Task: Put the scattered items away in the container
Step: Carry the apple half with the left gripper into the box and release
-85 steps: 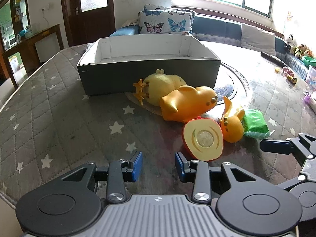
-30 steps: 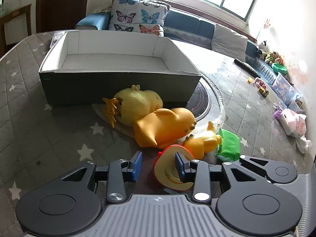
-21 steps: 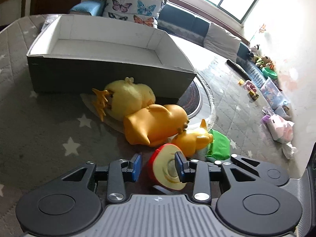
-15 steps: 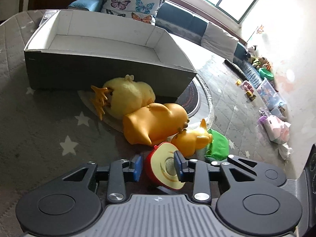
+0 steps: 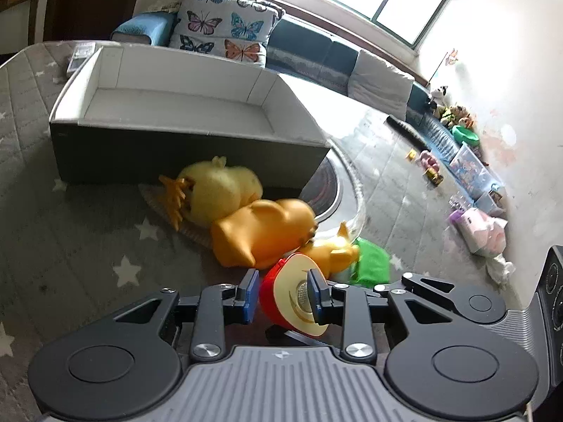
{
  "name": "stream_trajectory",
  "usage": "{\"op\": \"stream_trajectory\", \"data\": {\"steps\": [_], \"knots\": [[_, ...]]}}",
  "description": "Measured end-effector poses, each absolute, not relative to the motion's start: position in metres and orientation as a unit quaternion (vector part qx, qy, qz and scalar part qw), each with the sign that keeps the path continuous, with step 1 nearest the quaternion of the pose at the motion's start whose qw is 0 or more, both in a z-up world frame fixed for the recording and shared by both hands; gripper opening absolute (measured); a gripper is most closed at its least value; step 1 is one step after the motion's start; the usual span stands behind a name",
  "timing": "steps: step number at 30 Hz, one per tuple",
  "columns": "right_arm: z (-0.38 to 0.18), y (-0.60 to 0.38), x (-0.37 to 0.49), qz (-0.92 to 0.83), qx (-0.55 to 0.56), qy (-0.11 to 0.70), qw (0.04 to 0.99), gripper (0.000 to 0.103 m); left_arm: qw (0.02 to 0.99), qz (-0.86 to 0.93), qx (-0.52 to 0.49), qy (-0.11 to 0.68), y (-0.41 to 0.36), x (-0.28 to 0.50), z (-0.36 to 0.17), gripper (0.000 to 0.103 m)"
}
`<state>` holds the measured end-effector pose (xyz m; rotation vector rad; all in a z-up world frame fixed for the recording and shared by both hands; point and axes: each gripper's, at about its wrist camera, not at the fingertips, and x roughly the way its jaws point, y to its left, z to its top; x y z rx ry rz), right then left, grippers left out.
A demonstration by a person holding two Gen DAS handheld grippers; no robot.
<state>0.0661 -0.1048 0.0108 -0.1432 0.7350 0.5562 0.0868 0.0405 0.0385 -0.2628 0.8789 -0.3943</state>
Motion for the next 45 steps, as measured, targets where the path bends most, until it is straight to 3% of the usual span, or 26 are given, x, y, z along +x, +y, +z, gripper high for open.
{"op": "stream_trajectory", "data": {"steps": [17, 27, 38, 42, 45], "knots": [[0.07, -0.11, 0.161, 0.262, -0.088, 0.292, 0.916, 0.05, 0.908, -0.186, -0.11, 0.359, 0.024, 0.187, 0.092, 0.032], [0.052, -0.097, 0.239, 0.262, -0.099, 0.338, 0.899, 0.05, 0.891, -0.176, -0.134, 0.396, 0.028, 0.262, 0.066, 0.032], [0.023, -0.091, 0.266, 0.253, -0.117, 0.378, 0.883, 0.051, 0.864, -0.176, -0.173, 0.438, 0.037, 0.296, 0.03, 0.032], [0.023, -0.09, 0.264, 0.258, -0.113, 0.375, 0.883, 0.06, 0.859, -0.176, -0.185, 0.445, 0.04, 0.299, 0.023, 0.027], [0.025, -0.09, 0.262, 0.257, -0.116, 0.37, 0.885, 0.06, 0.857, -0.174, -0.186, 0.449, 0.04, 0.299, 0.02, 0.027]]}}
